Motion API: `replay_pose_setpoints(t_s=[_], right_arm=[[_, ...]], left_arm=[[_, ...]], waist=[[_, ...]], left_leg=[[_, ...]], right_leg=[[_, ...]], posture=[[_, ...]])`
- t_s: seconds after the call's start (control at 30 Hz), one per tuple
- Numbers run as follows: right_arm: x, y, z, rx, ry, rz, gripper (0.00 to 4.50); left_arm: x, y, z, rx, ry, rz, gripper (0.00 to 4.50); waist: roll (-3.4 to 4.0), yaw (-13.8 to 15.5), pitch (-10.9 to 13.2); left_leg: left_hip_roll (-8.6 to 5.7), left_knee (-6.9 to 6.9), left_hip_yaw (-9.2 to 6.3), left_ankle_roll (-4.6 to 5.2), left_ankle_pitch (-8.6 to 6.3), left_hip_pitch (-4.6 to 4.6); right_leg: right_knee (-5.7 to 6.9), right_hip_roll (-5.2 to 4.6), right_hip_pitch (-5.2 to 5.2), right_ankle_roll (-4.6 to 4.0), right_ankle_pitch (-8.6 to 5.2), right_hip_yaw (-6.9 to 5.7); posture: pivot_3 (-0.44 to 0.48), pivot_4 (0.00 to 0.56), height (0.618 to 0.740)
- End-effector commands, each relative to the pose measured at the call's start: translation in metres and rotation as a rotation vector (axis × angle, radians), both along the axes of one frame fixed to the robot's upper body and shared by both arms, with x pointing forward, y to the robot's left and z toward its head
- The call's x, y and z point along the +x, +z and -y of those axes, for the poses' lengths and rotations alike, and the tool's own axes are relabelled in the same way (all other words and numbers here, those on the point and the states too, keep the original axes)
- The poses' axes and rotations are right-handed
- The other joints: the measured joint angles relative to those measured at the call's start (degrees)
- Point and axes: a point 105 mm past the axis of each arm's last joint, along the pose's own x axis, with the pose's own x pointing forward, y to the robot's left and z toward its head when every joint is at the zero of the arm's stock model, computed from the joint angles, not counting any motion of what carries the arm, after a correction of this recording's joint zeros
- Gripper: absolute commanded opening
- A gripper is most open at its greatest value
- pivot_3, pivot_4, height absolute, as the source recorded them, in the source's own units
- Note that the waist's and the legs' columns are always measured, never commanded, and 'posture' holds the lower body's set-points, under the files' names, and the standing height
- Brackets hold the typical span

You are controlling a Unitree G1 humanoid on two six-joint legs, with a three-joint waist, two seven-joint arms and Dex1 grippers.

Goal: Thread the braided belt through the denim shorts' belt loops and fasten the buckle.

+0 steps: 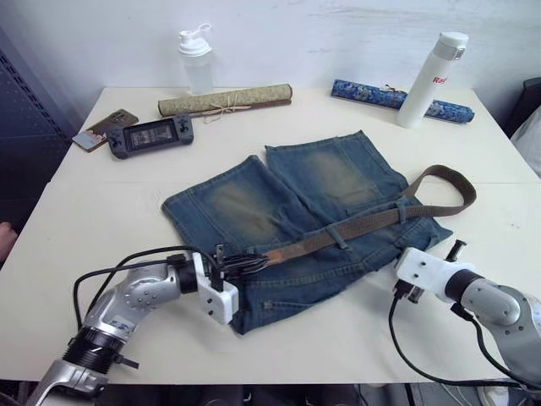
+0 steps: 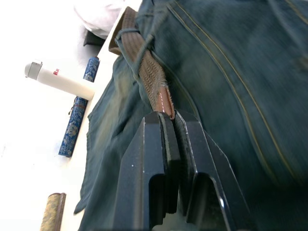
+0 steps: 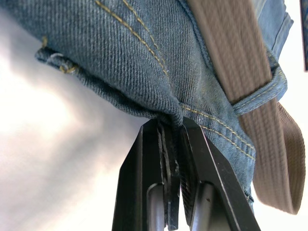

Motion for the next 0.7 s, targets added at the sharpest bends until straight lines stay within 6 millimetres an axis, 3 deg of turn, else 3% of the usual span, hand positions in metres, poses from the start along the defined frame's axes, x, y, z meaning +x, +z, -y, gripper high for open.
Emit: replay_pose_setpoints(t_s=[0.03, 0.13, 0.5, 0.7], right_arm=[[0.006, 0.014, 0.021, -0.032, -0.091, 0.048, 0.06], [0.010, 0.016, 0.030, -0.049, -0.149, 0.062, 0.06], [0.015, 0.019, 0.030, -0.061, -0.143, 0.082, 0.06], [0.018, 0.023, 0.044, -0.139, -0.170, 0.114, 0.06]], left_arm=[[-0.005, 0.014, -0.004, -0.023, -0.011, 0.043, 0.00], [-0.007, 0.015, -0.003, -0.023, -0.013, 0.044, 0.00], [-0.008, 0.016, 0.002, -0.030, -0.032, 0.044, 0.00], [-0.007, 0.016, 0.002, -0.033, -0.034, 0.043, 0.00]], waist=[[0.00, -0.04, 0.00], [0.01, -0.06, 0.00], [0.01, -0.07, 0.00], [0.01, -0.06, 0.00]], left_leg=[[0.00, 0.00, 0.00, 0.00, 0.00, 0.00], [0.00, -0.02, 0.00, 0.00, 0.00, -0.01], [-0.02, -0.01, 0.02, 0.00, 0.00, -0.02], [-0.02, -0.01, 0.03, 0.00, 0.00, -0.02]], right_leg=[[0.00, 0.00, 0.00, 0.00, 0.00, 0.01], [-0.01, 0.01, 0.00, 0.00, 0.00, -0.02], [0.02, 0.07, -0.02, 0.00, 0.00, -0.08], [0.03, 0.07, -0.02, 0.00, 0.00, -0.08]], posture=[[0.000, 0.150, 0.717], [0.000, 0.150, 0.717], [0.000, 0.150, 0.717], [0.000, 0.150, 0.717]])
